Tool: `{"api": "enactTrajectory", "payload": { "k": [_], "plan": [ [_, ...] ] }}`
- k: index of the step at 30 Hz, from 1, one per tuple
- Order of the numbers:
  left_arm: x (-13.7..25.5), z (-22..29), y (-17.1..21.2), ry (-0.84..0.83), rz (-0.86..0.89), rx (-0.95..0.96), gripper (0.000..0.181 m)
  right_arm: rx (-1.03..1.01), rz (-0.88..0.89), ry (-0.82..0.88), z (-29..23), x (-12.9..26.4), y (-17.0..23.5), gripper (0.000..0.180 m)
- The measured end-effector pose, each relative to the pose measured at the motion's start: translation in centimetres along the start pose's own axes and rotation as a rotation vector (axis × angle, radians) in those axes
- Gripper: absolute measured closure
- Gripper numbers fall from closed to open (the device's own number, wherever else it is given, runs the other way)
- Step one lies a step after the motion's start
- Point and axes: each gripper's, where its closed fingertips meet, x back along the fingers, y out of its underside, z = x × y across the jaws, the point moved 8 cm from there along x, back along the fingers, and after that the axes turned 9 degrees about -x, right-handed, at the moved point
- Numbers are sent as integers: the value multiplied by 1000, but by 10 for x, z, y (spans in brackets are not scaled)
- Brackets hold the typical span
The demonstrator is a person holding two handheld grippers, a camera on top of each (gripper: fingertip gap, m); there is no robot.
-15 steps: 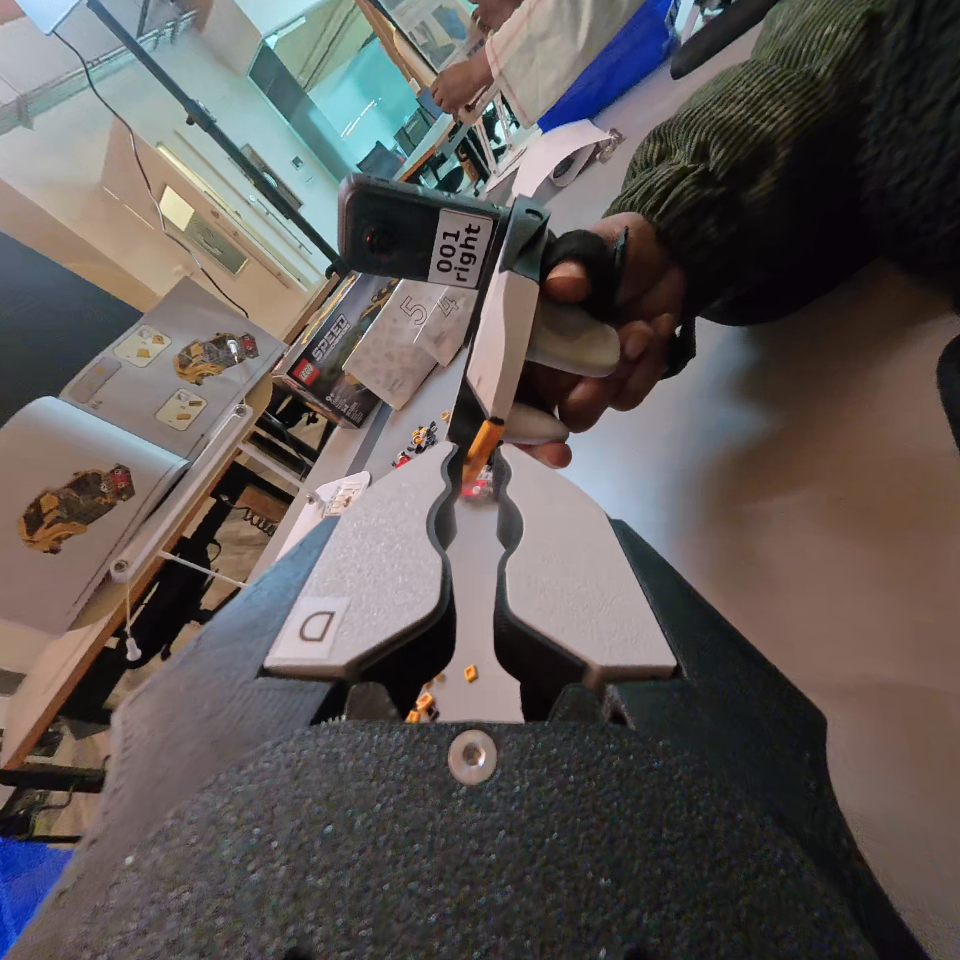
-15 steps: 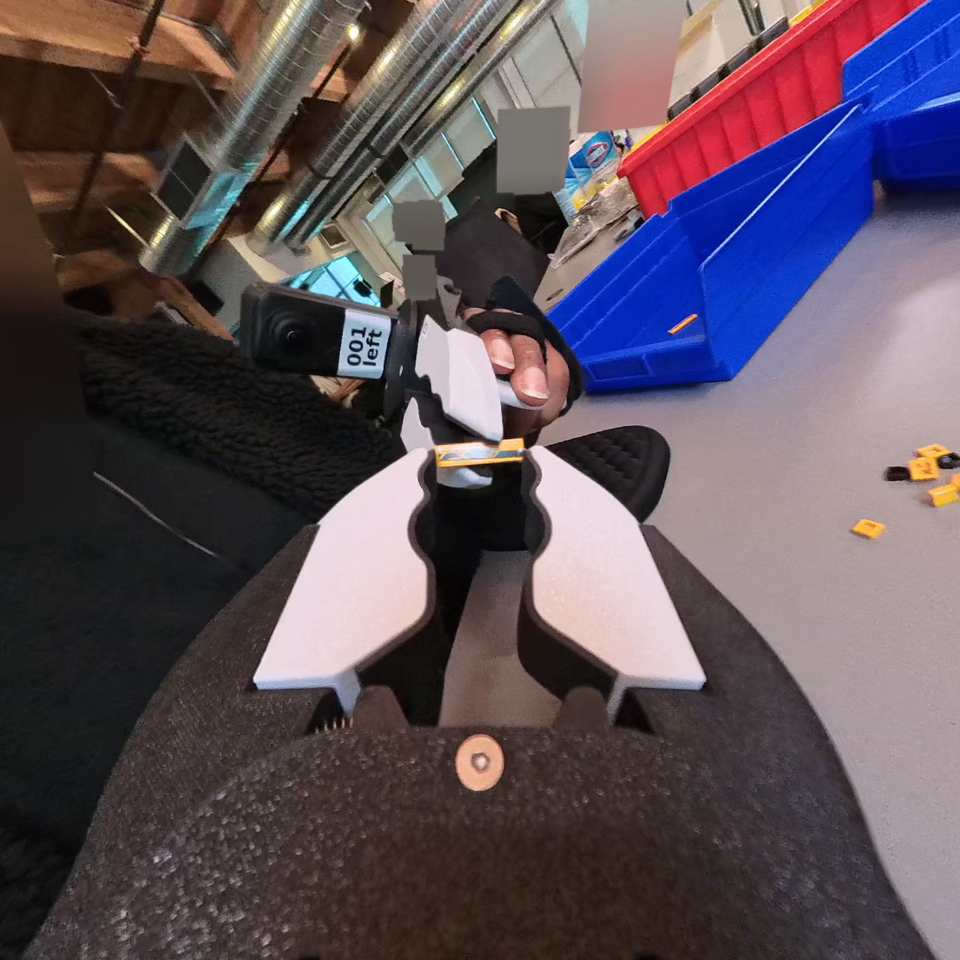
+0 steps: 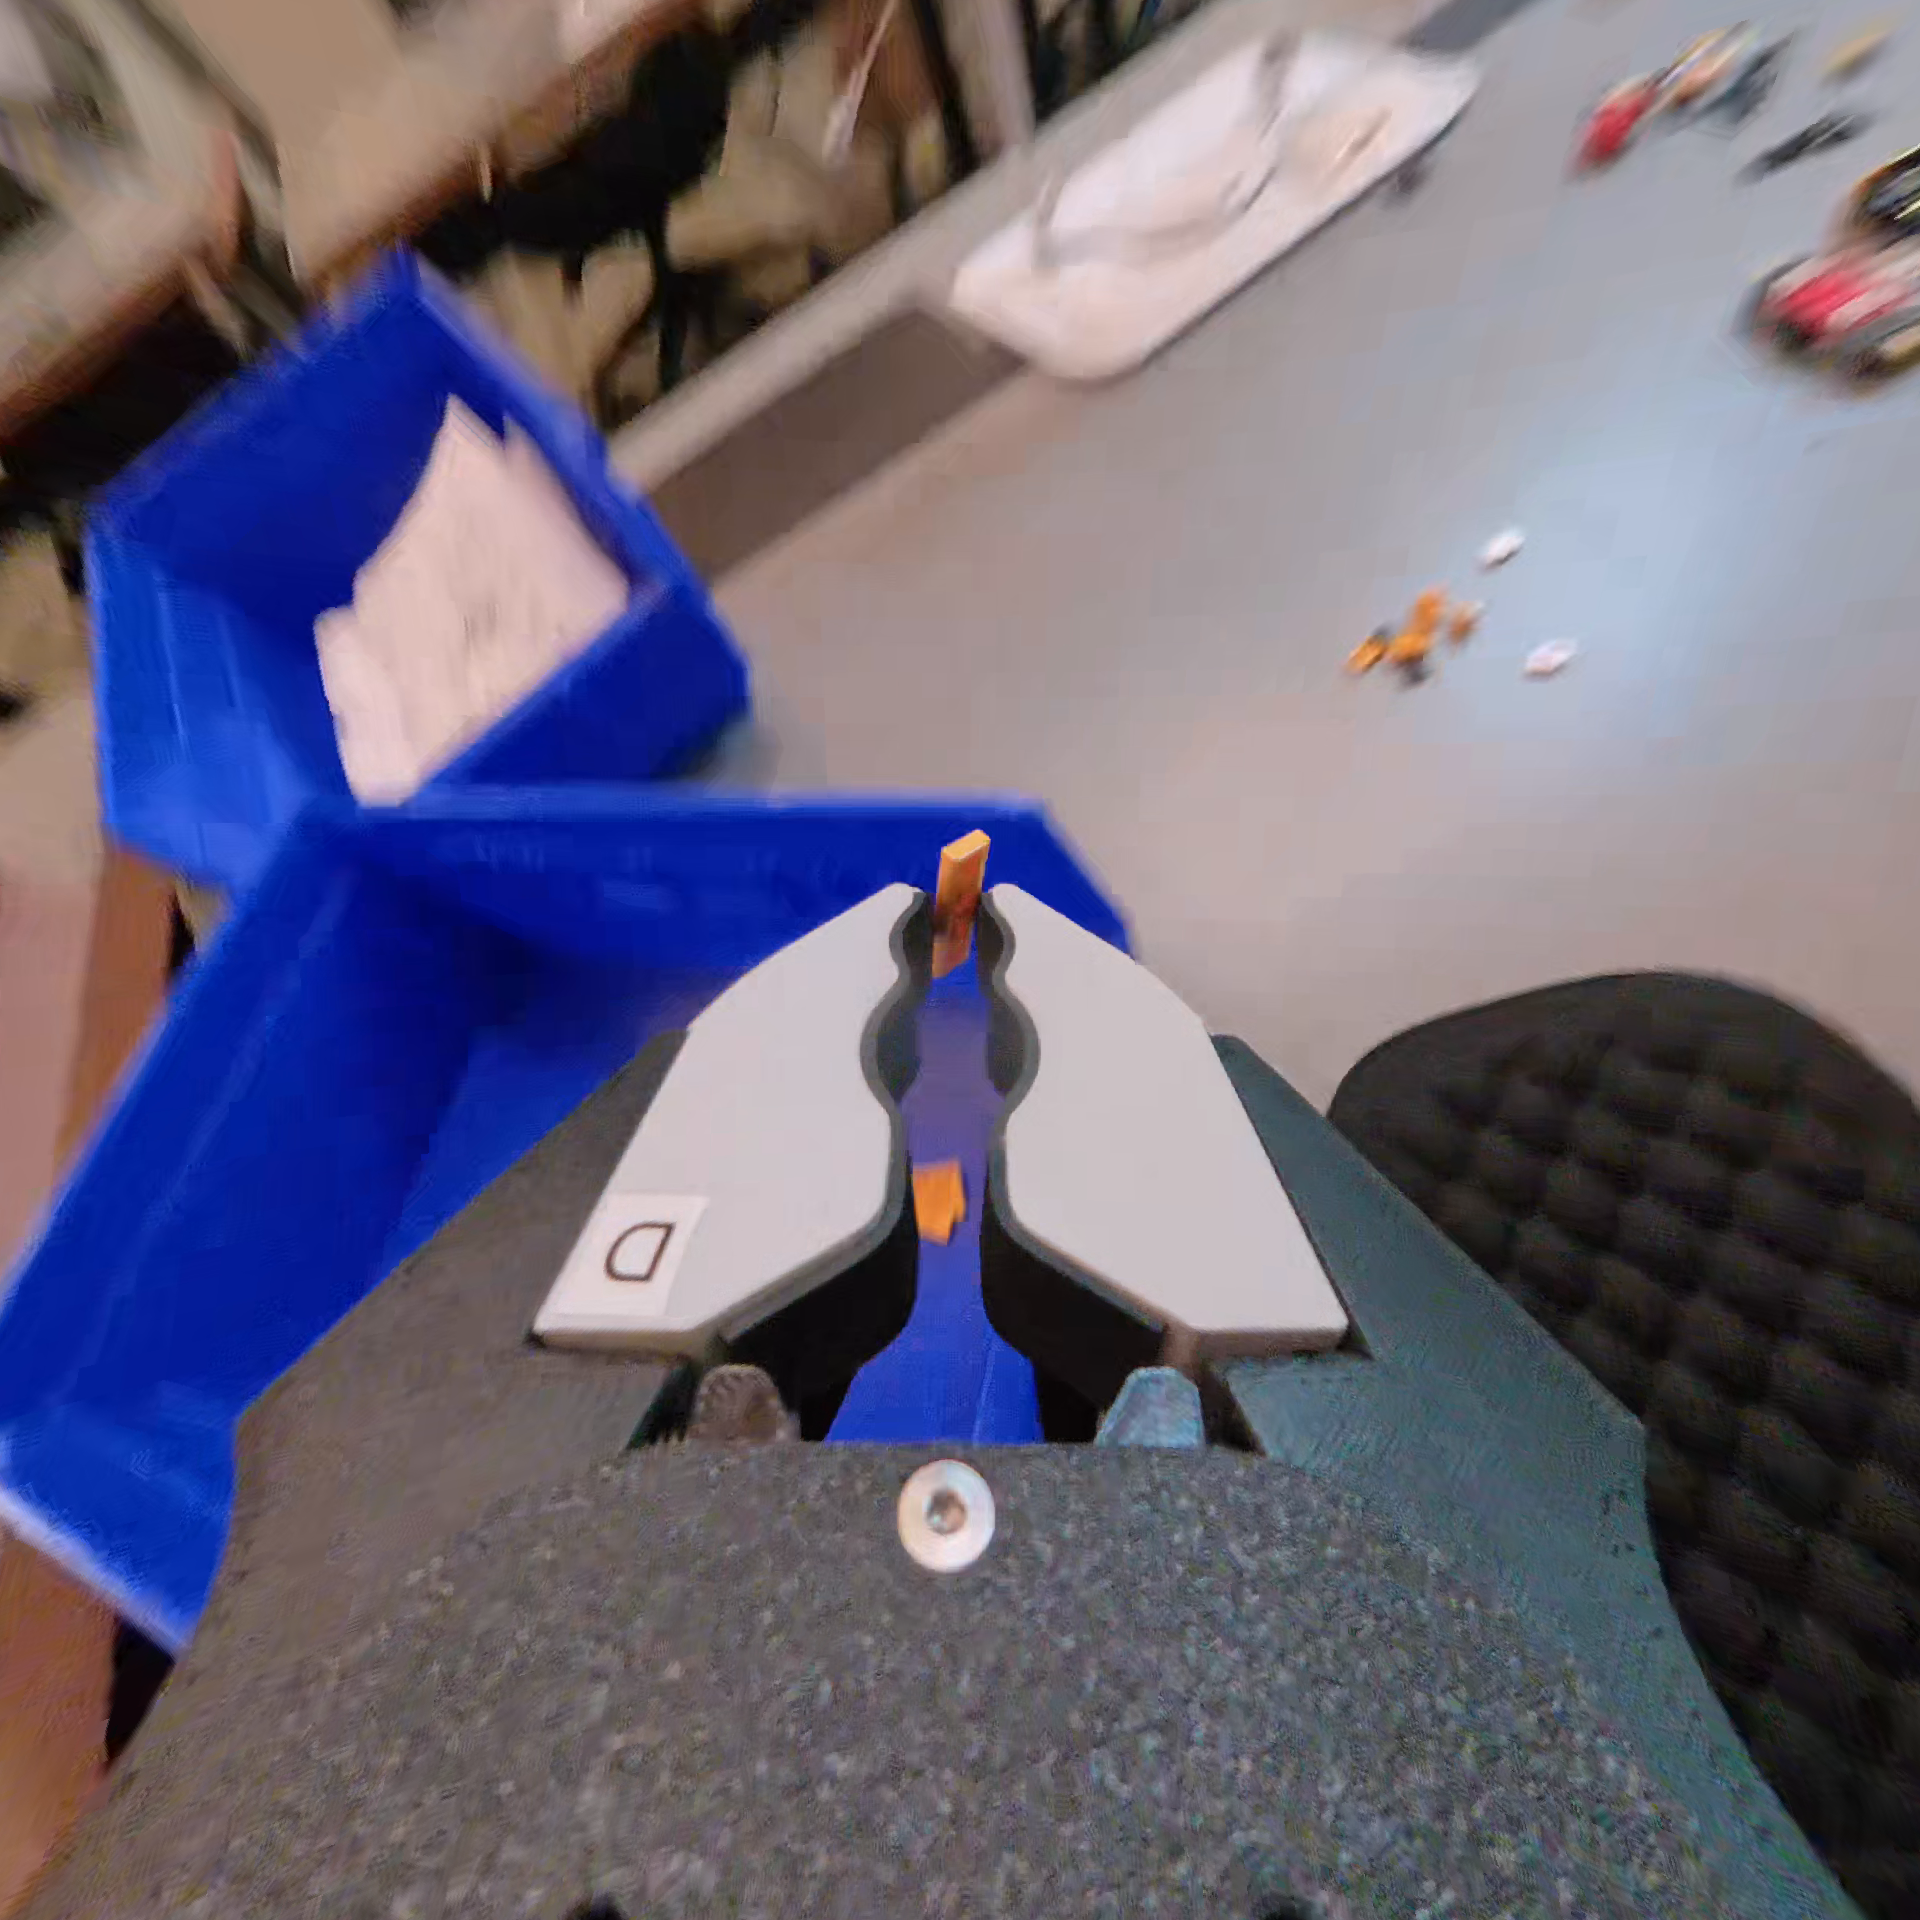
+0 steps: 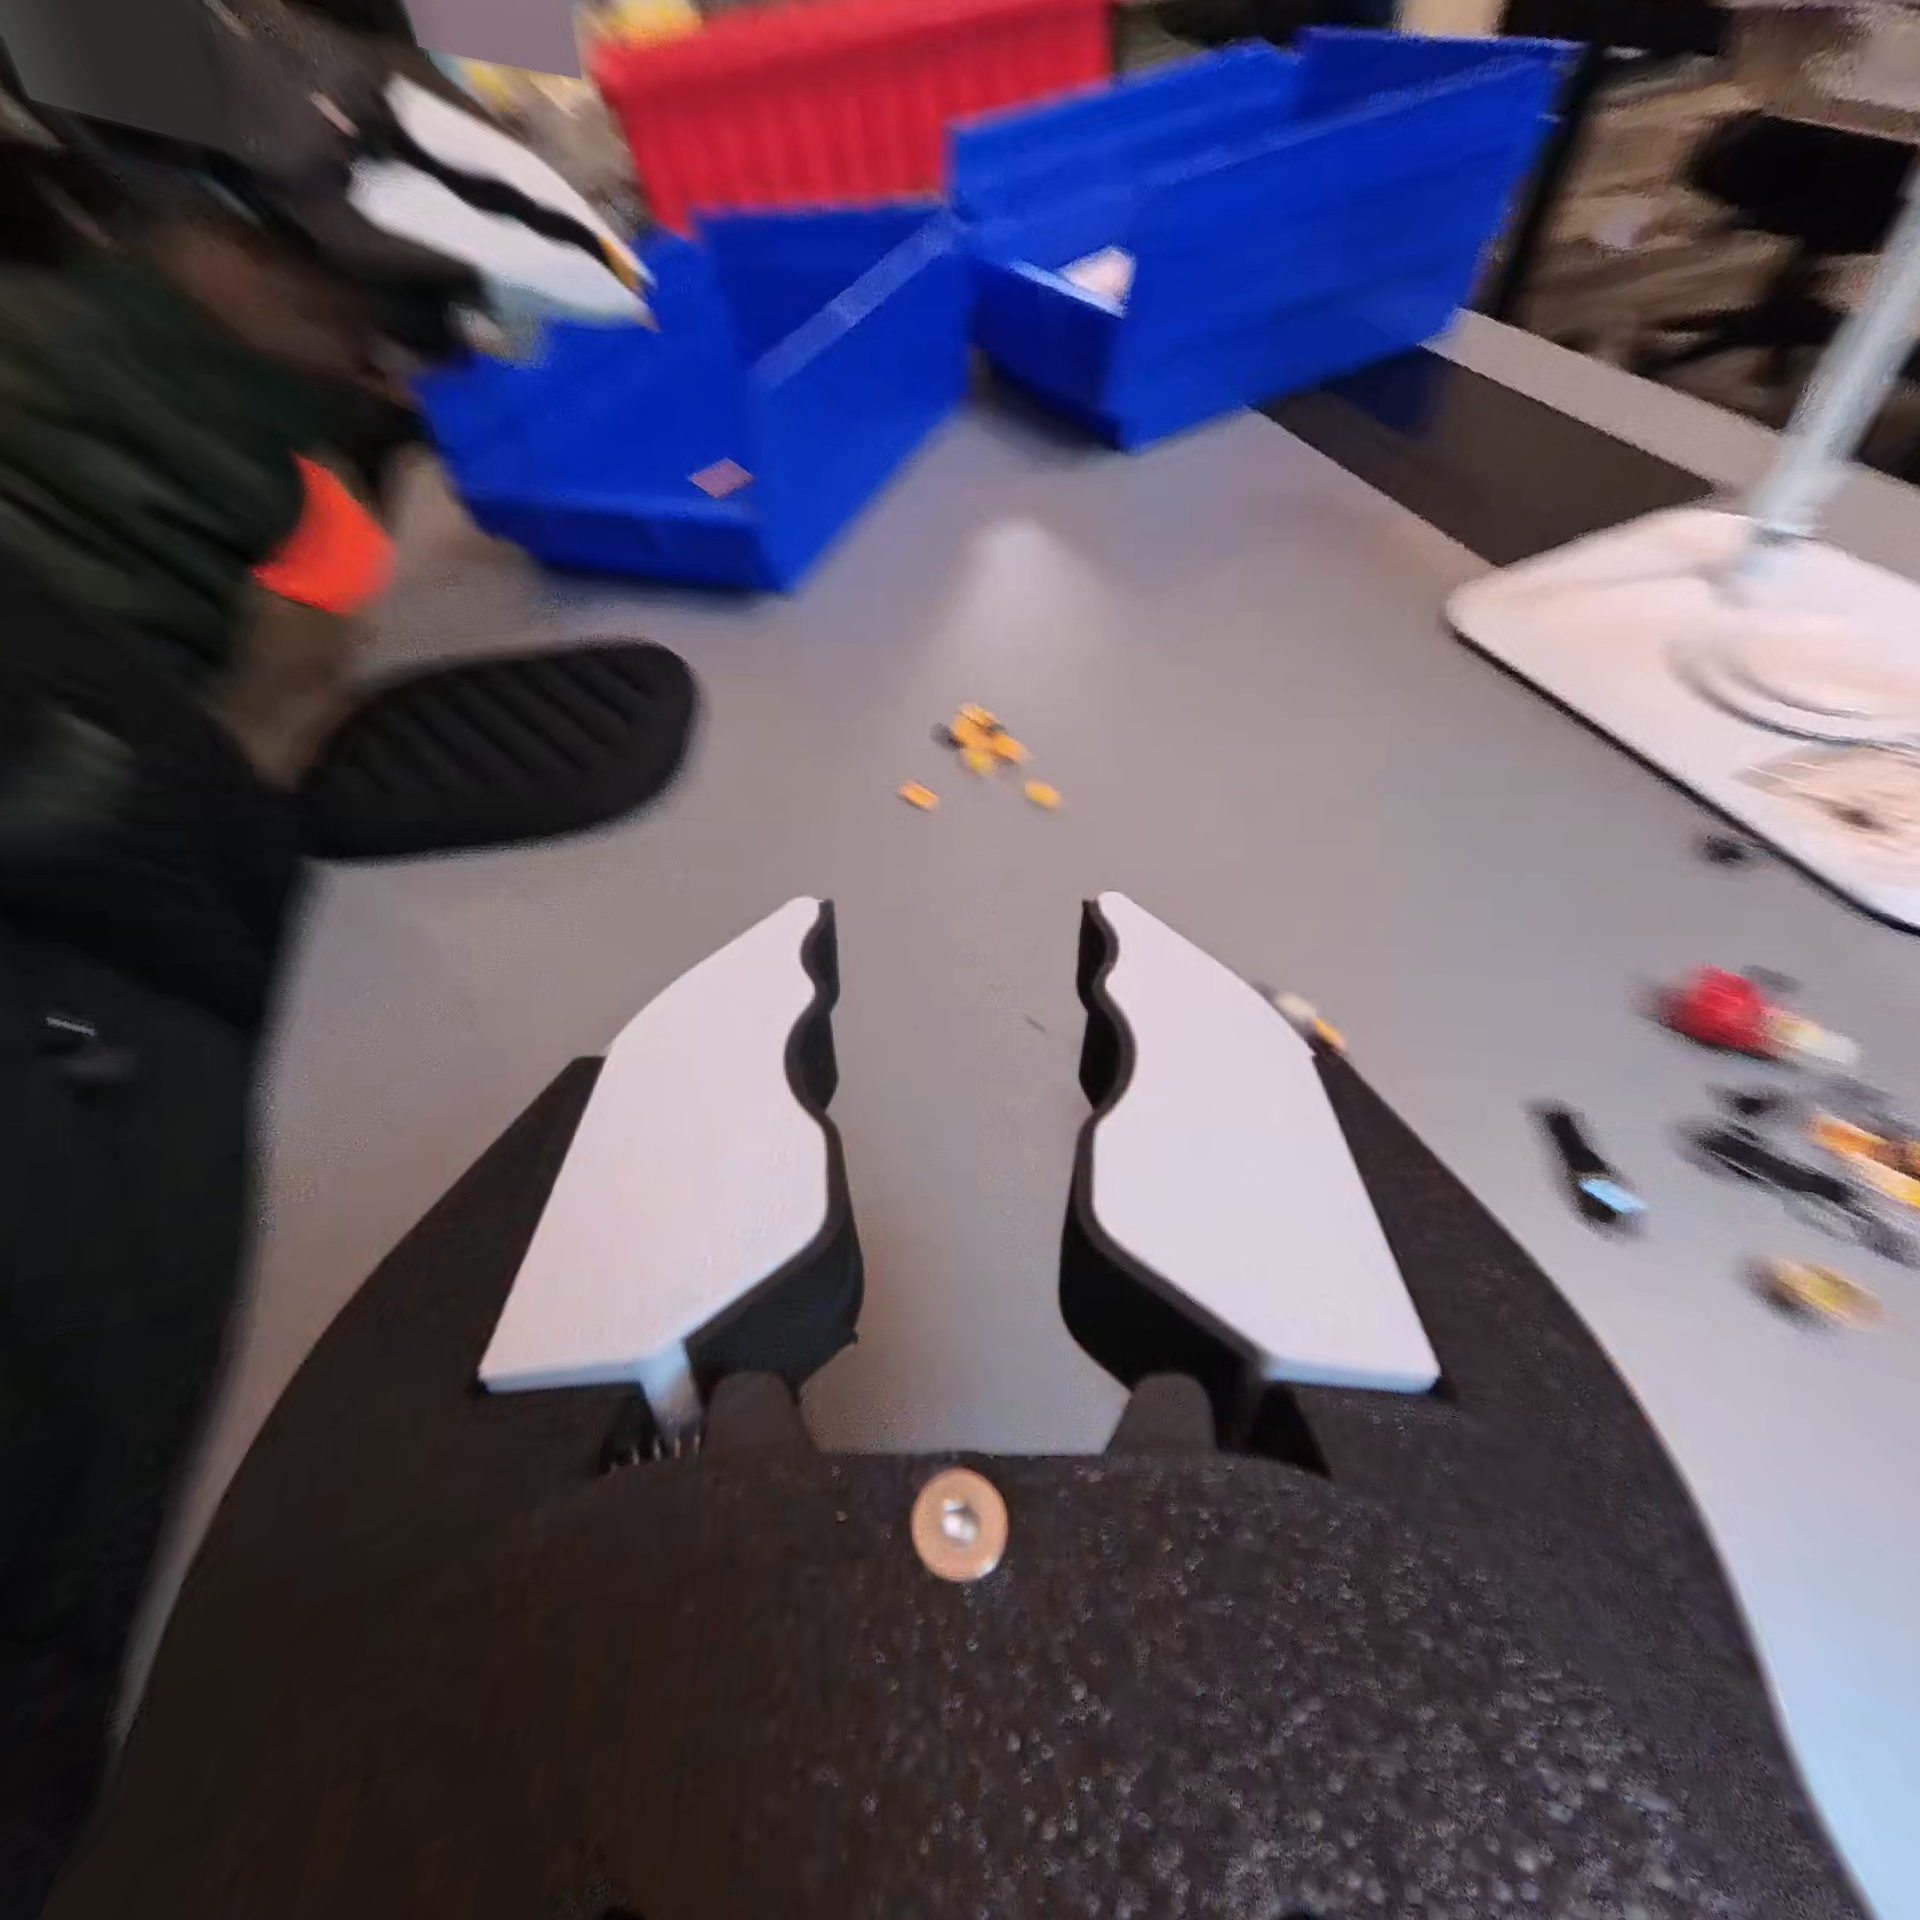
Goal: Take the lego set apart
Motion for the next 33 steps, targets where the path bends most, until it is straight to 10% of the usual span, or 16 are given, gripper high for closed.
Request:
{"api": "enactTrajectory", "payload": {
  "k": [5, 12, 19, 30, 33],
  "plan": [
    [-21, -14, 41, -16, -187, 209, 141, 102, -229, 251, 33, 13, 33, 123],
    [-19, -9, -7, -42, 94, 159, 133, 148, -356, 356, 58, 8, 52, 108],
    [-52, 65, -84, 311, 297, -92, 132, 208, -528, 272, 85, 1, 62, 102],
    [-182, 196, -118, 918, 66, -211, 99, 698, -652, -43, 72, -46, 37, 102],
    [-190, 211, -113, 979, 21, -202, 113, 747, -572, 42, 72, -51, 31, 111]
  ]
}}
